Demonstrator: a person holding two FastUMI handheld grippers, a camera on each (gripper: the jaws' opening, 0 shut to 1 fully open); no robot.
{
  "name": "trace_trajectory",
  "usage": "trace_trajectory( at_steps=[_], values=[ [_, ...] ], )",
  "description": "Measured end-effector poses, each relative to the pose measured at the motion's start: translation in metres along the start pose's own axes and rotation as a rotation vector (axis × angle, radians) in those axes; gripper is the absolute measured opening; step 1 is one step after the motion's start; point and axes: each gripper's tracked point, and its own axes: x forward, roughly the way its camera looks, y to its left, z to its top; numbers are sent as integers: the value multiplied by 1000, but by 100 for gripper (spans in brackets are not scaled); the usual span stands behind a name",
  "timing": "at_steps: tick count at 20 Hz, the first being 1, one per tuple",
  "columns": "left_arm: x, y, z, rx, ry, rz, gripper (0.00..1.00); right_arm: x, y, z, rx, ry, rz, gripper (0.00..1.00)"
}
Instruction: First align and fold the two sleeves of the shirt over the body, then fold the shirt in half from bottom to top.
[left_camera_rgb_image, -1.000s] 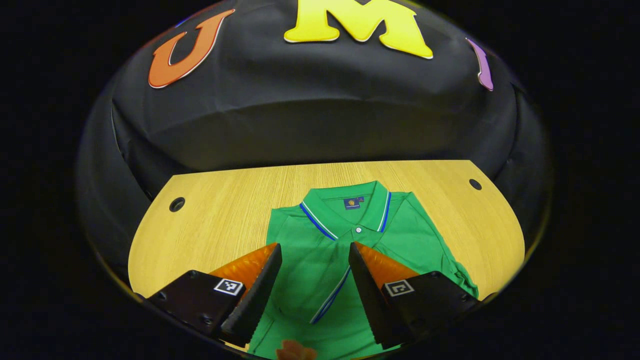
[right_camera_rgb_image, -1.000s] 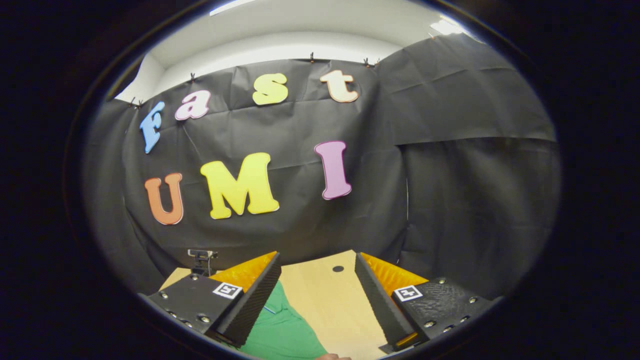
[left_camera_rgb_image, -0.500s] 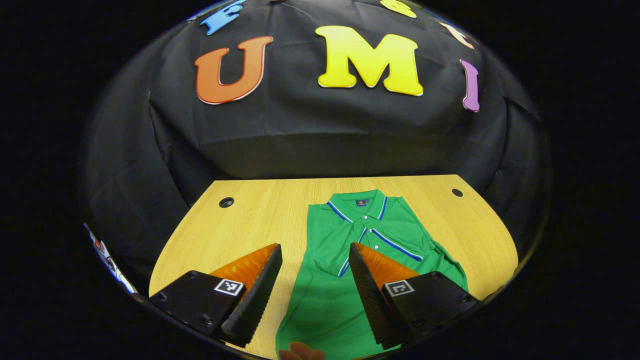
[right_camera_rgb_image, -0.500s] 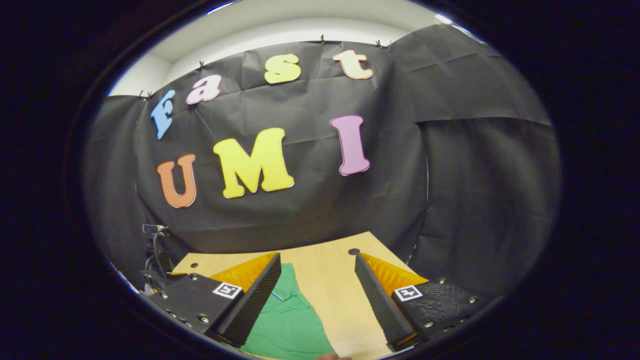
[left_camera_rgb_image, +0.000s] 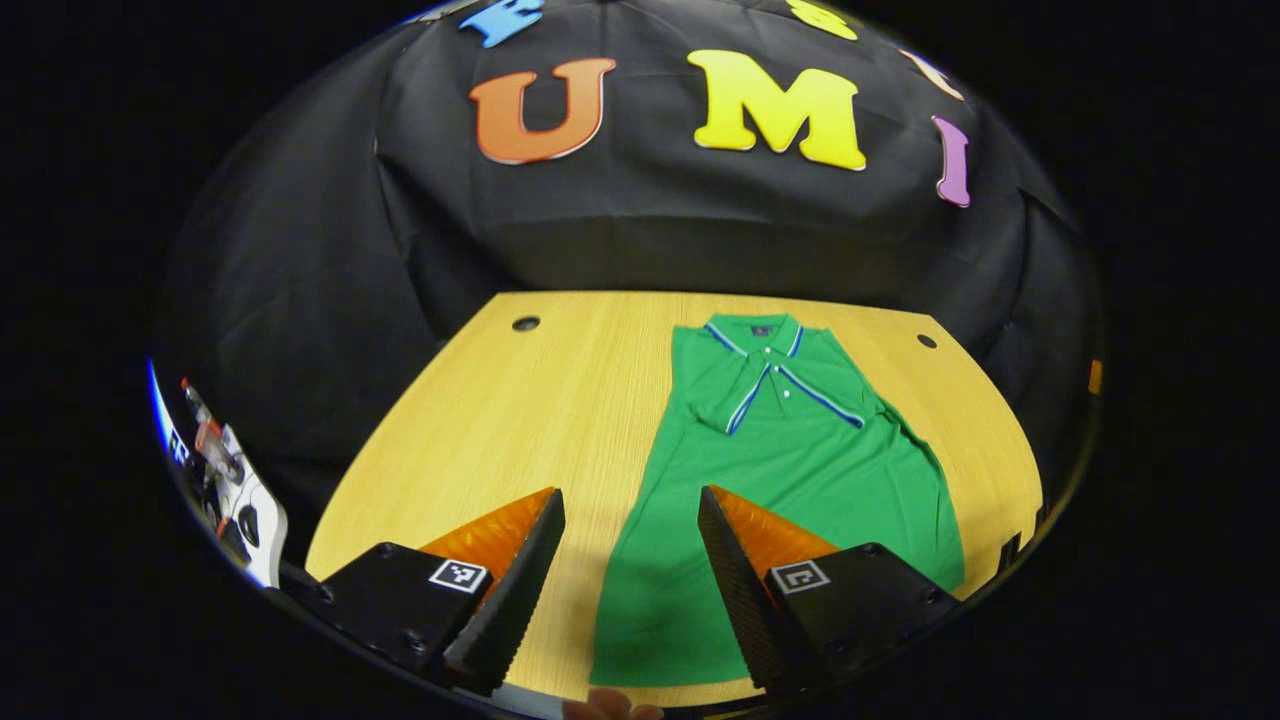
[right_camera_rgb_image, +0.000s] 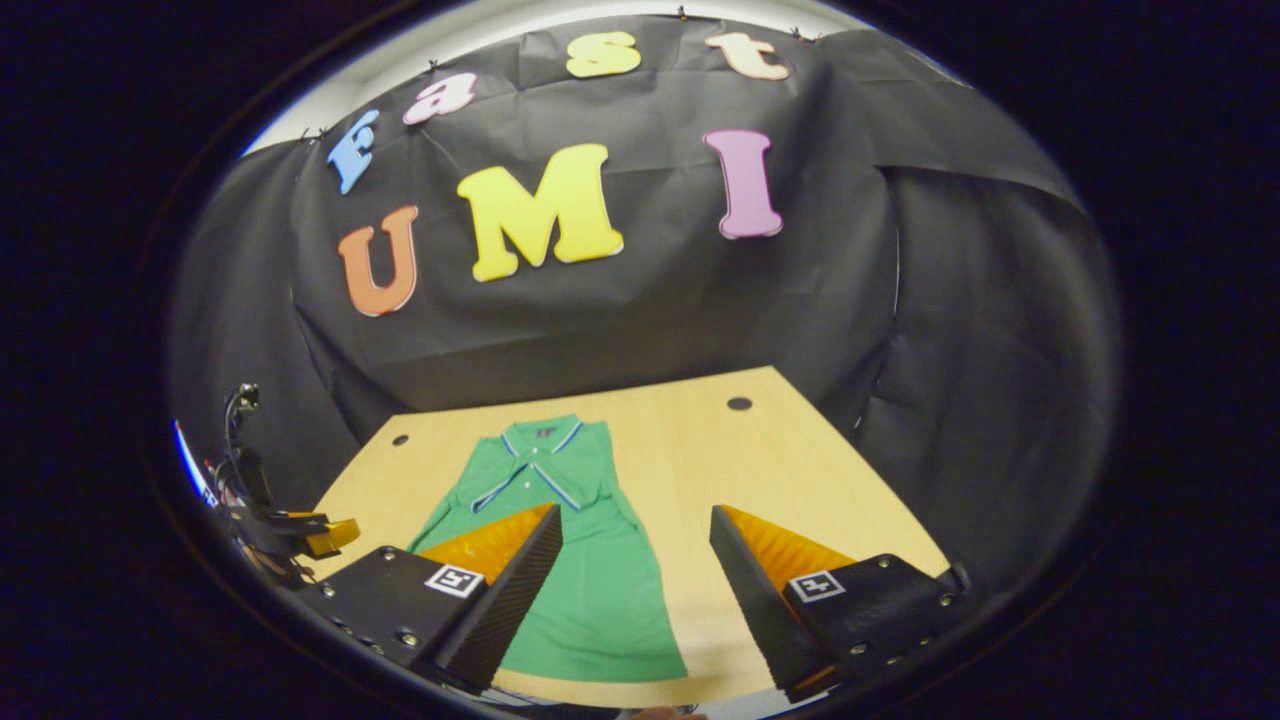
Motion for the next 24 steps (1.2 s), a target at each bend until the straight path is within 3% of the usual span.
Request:
trace_trajectory(
  at_steps=[4, 11, 20, 21, 24],
  values=[
    [-8, 15, -57, -59, 114, 27, 87, 11, 6, -66, -41, 146, 4, 95],
    [-10, 26, -127, -23, 249, 46, 87, 25, 2, -154, -91, 323, -22, 95],
    [-6, 17, -157, -22, 327, 22, 87, 27, -3, -215, -91, 436, -73, 95],
    [-6, 17, -160, -17, 334, 20, 87, 26, -5, -219, -90, 448, -76, 92],
    [-5, 17, -169, -15, 366, 24, 87, 29, -9, -231, -90, 486, -91, 95]
  ],
)
